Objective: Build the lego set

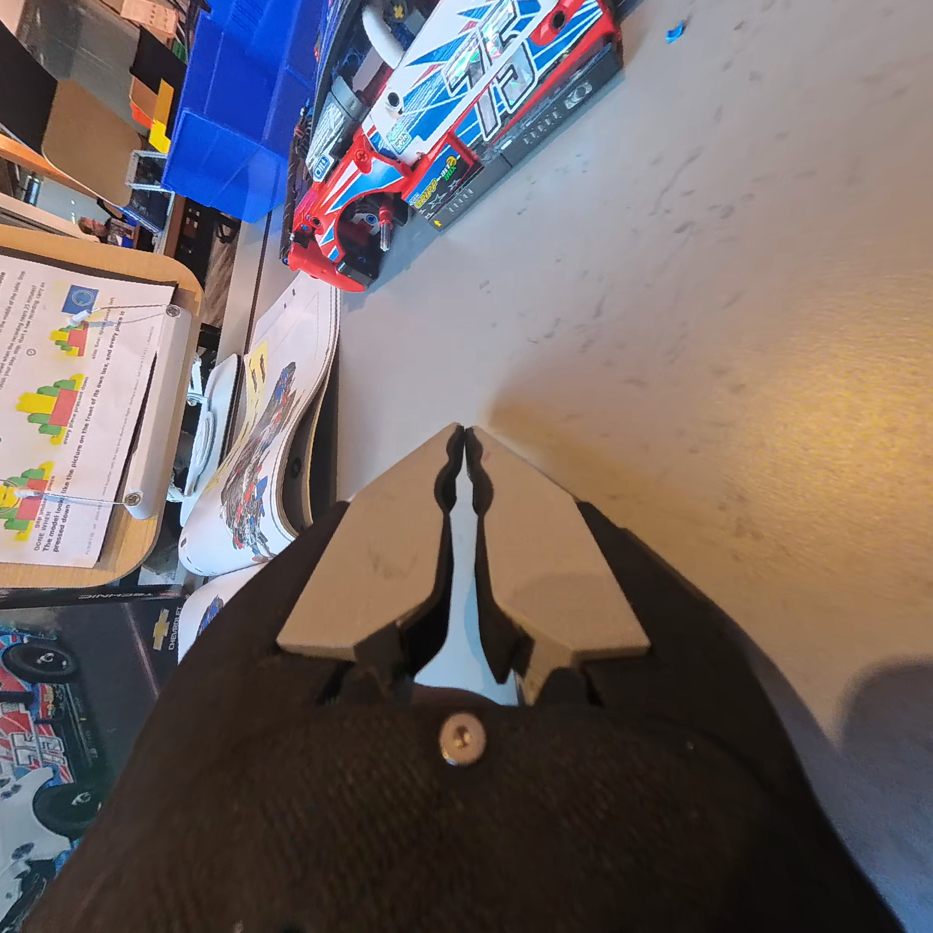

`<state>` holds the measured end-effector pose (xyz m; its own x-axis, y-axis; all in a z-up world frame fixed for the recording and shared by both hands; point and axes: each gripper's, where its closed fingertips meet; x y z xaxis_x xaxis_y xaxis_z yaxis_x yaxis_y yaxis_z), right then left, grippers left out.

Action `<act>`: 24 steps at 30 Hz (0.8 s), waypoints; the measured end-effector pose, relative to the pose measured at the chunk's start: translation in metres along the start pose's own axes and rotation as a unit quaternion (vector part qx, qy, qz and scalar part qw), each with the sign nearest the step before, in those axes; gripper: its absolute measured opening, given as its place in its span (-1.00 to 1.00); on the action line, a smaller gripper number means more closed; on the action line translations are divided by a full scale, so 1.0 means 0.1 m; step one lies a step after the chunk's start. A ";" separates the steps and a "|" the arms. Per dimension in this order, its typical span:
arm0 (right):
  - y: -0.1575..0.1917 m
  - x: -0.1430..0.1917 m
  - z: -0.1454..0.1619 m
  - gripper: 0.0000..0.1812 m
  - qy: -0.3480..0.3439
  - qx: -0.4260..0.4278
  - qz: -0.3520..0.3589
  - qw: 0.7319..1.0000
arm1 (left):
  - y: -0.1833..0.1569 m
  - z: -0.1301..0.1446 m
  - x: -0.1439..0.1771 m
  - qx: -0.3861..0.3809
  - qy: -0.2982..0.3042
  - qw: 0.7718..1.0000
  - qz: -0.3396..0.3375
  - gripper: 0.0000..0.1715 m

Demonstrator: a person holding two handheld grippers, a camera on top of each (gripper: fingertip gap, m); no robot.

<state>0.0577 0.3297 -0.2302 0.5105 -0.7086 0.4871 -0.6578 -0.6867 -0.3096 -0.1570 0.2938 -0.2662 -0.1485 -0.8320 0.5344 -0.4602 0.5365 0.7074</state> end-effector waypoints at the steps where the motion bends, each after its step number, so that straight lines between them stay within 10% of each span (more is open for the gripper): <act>1: 0.00 0.00 0.00 -0.73 0.001 0.000 -0.001 1.000 | 0.00 0.00 0.00 0.000 0.000 1.000 -0.001 -1.00; 24: 0.01 -0.05 0.02 -0.71 0.005 -0.028 -0.021 0.999 | 0.01 0.00 0.00 -0.003 0.000 1.000 -0.003 -1.00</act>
<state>0.0558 0.3325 -0.2340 0.5331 -0.6780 0.5061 -0.6664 -0.7051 -0.2426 -0.1575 0.2940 -0.2660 -0.1467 -0.8350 0.5303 -0.4558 0.5328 0.7130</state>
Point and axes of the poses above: each gripper's, where its closed fingertips meet, x back along the fingers, z out of its underside, y = z × x across the jaws, and after that the axes turned 5 degrees about y, right-handed
